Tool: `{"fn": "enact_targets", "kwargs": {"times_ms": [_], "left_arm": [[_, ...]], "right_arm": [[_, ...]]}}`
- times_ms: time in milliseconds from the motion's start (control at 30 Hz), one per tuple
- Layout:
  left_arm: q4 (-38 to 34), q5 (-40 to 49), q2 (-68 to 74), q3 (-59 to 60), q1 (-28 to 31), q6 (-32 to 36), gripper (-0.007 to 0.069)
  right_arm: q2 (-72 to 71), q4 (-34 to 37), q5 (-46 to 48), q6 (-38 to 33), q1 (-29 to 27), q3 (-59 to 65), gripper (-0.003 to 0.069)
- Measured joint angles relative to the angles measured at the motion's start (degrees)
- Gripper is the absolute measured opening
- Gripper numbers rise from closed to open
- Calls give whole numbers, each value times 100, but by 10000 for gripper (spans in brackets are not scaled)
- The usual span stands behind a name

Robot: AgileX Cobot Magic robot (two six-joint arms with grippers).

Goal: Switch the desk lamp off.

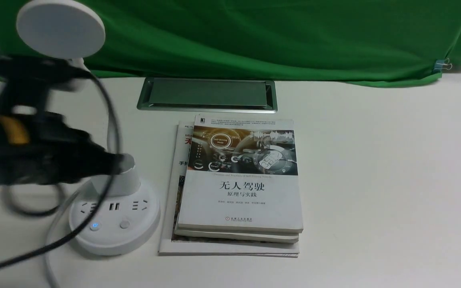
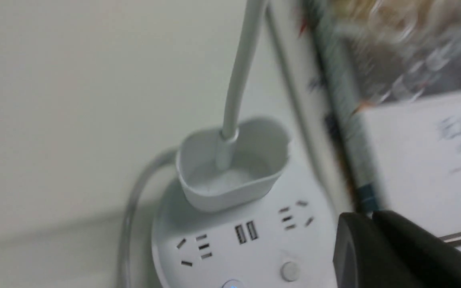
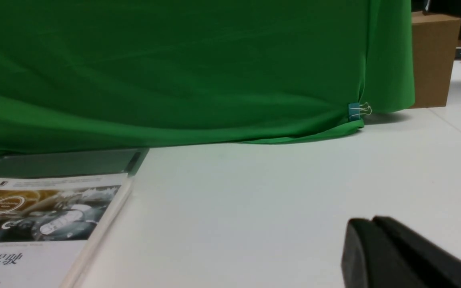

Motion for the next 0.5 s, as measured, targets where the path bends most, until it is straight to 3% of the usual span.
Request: {"fn": "enact_targets", "kwargs": {"times_ms": [300, 500], "left_arm": [[36, -130, -2056, 154, 0, -20, 19], [24, -159, -2692, 161, 0, -20, 19]], "right_arm": [[0, 0, 0, 0, 0, 0, 36], [0, 0, 0, 0, 0, 0, 36]]}}
